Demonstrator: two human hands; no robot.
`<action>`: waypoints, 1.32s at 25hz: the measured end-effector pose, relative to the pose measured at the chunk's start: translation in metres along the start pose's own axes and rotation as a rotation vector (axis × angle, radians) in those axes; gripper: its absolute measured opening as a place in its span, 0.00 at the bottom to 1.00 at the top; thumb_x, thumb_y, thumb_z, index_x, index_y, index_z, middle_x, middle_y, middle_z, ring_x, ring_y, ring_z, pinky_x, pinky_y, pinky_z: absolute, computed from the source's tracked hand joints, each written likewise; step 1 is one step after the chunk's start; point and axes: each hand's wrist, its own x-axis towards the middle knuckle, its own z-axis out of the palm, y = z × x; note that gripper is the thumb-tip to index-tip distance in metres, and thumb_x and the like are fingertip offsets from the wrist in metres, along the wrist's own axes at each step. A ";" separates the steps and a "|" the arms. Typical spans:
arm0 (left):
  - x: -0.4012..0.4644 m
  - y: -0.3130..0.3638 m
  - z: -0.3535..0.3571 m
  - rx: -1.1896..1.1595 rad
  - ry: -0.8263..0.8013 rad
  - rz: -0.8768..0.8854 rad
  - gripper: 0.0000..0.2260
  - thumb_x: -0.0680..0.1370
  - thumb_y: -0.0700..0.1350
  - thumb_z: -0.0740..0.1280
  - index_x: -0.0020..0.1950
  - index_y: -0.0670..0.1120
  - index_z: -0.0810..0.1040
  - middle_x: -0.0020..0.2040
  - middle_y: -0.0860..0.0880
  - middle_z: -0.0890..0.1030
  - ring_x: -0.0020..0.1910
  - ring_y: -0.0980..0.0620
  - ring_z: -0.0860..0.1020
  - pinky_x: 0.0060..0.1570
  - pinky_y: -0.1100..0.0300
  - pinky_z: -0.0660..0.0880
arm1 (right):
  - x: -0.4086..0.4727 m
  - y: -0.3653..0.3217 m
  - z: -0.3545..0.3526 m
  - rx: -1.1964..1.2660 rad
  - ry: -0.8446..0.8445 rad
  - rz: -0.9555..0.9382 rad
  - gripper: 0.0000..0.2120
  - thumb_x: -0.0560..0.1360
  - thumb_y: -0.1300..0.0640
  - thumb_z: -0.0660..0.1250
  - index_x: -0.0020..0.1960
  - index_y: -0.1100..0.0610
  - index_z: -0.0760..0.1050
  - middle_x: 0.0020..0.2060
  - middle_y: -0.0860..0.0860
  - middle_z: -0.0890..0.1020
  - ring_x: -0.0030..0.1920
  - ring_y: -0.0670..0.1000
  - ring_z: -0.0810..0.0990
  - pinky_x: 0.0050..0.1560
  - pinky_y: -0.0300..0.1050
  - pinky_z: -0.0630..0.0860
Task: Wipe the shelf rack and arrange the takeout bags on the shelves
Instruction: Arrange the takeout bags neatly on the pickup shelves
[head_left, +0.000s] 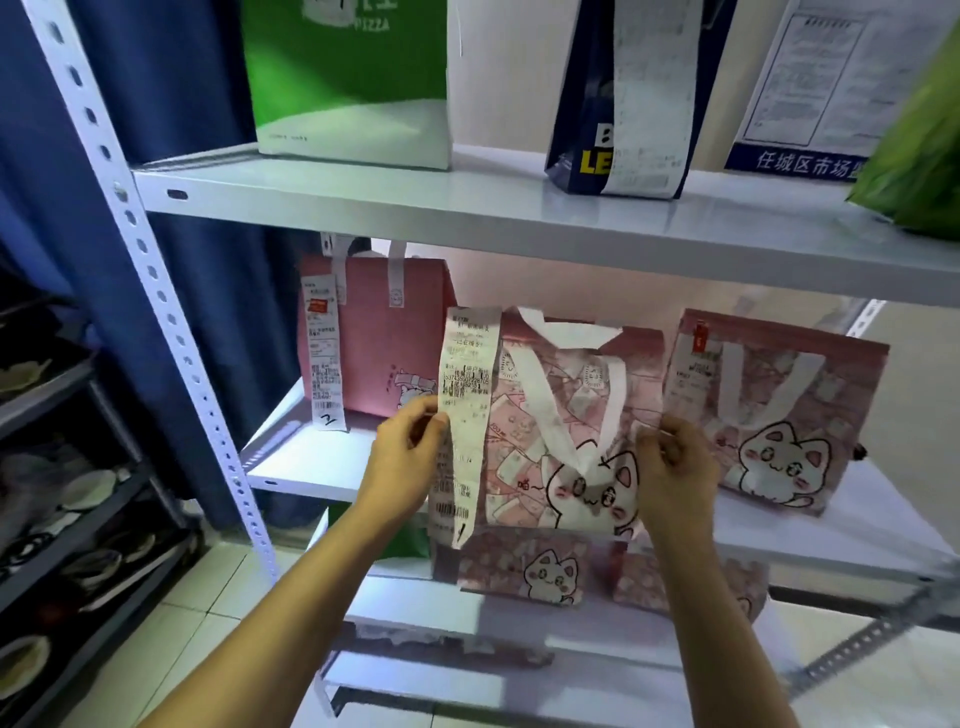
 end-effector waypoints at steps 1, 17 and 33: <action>-0.007 0.004 -0.011 -0.015 0.011 0.012 0.10 0.84 0.44 0.61 0.53 0.57 0.79 0.49 0.61 0.85 0.49 0.64 0.82 0.43 0.70 0.78 | -0.011 -0.008 0.002 -0.010 -0.008 -0.016 0.03 0.81 0.58 0.65 0.53 0.53 0.77 0.40 0.47 0.84 0.35 0.40 0.81 0.30 0.31 0.76; -0.071 0.059 -0.205 -0.187 0.237 0.121 0.12 0.83 0.44 0.62 0.47 0.57 0.82 0.46 0.52 0.87 0.42 0.53 0.85 0.35 0.65 0.80 | -0.122 -0.143 0.101 0.152 -0.153 -0.173 0.08 0.80 0.61 0.66 0.48 0.50 0.80 0.41 0.43 0.87 0.39 0.45 0.86 0.33 0.37 0.80; -0.010 0.120 -0.261 -0.204 0.444 0.199 0.09 0.81 0.42 0.65 0.49 0.52 0.84 0.45 0.51 0.88 0.43 0.50 0.86 0.45 0.52 0.80 | 0.081 -0.317 0.187 -0.026 -0.156 -0.366 0.09 0.77 0.55 0.68 0.55 0.54 0.81 0.53 0.51 0.85 0.52 0.52 0.82 0.58 0.45 0.77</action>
